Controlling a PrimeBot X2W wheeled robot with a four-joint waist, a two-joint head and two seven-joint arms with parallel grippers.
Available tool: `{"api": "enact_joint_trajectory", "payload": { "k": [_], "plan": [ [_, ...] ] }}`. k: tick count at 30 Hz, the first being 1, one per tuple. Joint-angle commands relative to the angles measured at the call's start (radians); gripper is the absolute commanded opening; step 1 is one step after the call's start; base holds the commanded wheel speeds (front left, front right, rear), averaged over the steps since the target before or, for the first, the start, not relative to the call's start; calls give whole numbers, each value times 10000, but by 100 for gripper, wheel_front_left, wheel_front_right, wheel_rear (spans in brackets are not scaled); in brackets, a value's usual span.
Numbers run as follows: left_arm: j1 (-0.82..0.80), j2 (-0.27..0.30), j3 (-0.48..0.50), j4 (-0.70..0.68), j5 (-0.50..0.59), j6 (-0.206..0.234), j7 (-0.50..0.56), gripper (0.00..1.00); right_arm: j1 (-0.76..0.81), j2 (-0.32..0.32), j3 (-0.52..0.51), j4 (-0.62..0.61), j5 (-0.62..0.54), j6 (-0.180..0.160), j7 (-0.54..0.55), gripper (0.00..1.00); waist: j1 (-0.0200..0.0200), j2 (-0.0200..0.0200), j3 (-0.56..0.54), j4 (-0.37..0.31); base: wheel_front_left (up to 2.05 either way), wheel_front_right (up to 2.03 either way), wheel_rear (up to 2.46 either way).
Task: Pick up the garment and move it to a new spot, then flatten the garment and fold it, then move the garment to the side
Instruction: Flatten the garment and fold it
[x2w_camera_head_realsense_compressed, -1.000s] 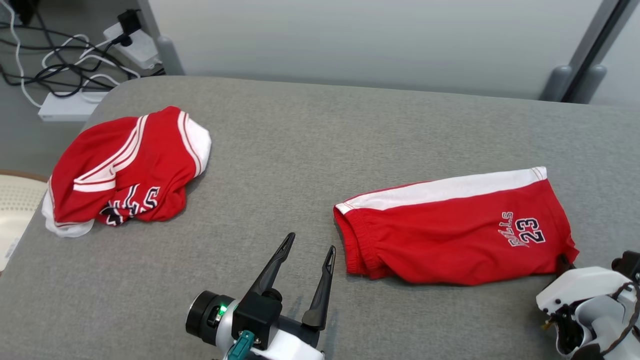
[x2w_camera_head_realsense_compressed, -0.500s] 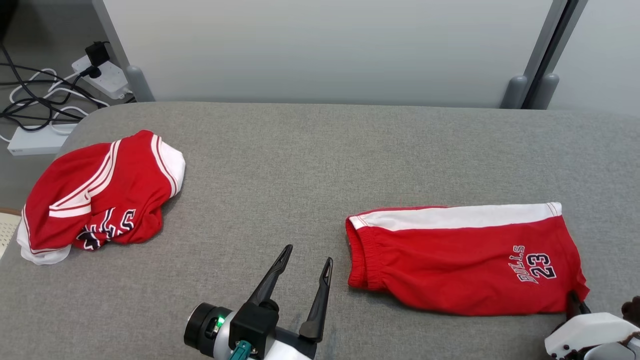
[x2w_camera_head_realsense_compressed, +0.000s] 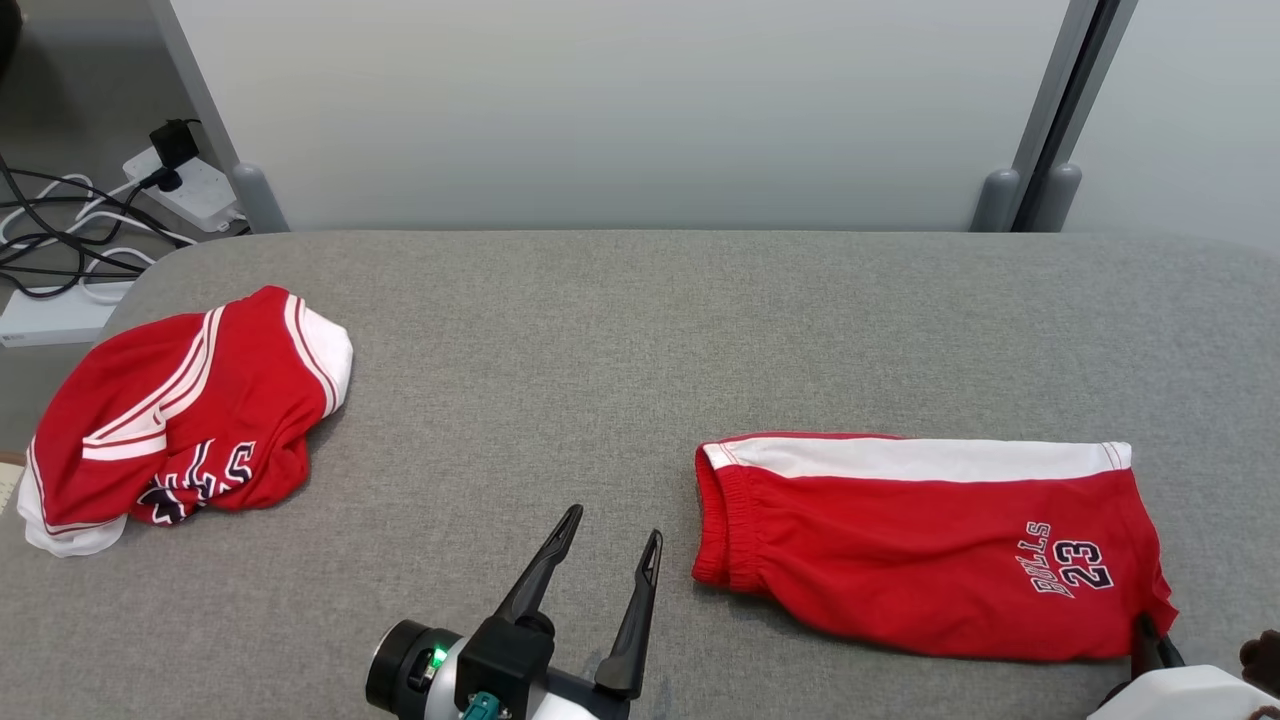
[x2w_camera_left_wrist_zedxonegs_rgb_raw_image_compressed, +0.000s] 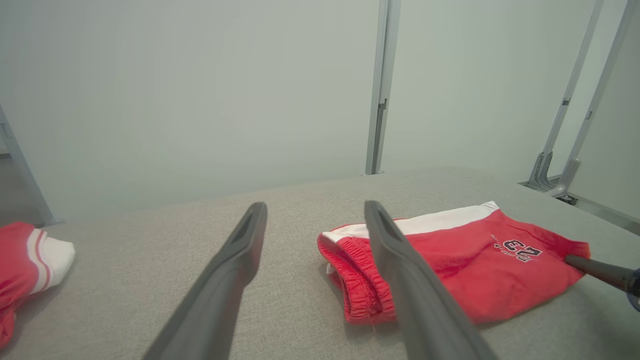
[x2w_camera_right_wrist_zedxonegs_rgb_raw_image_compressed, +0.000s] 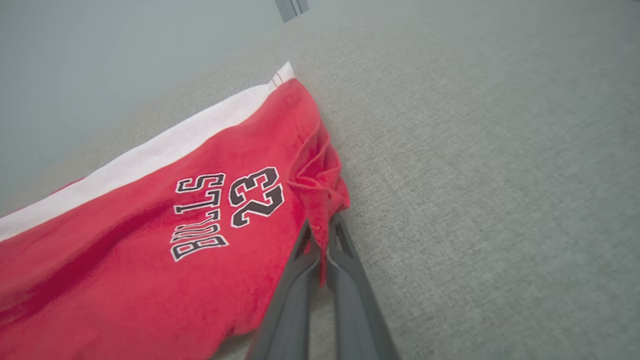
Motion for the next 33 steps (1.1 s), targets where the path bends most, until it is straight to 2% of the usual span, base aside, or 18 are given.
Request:
{"api": "enact_joint_trajectory", "payload": {
  "k": [1, 9, 17, 21, 33],
  "plan": [
    [-85, -13, 342, -209, 137, -58, -103, 100, 7, -89, 158, -294, -234, -2, -76, 0, 0, 0, -34, -2, 0, 0, 0],
    [-39, -13, 347, -165, 110, -46, -103, 100, 112, -16, -57, -826, -542, -2, 14, 0, 0, 0, -173, 43, 0, 0, 0],
    [18, -13, 339, -135, 124, -86, -103, 100, 18, 109, 281, -1801, -655, -2, 127, 0, 0, 0, -299, 99, 0, 0, 0],
    [10, -13, 270, -109, 110, -114, -103, 100, -89, 151, 780, -2468, -499, -2, 299, 0, 0, 0, -353, 199, 0, 0, 0],
    [-15, -13, 151, 52, 92, -166, -103, 100, -423, 160, 3243, -3875, 1023, -2, 604, 0, 0, 0, -409, 846, 0, 0, 0]
  ]
}}
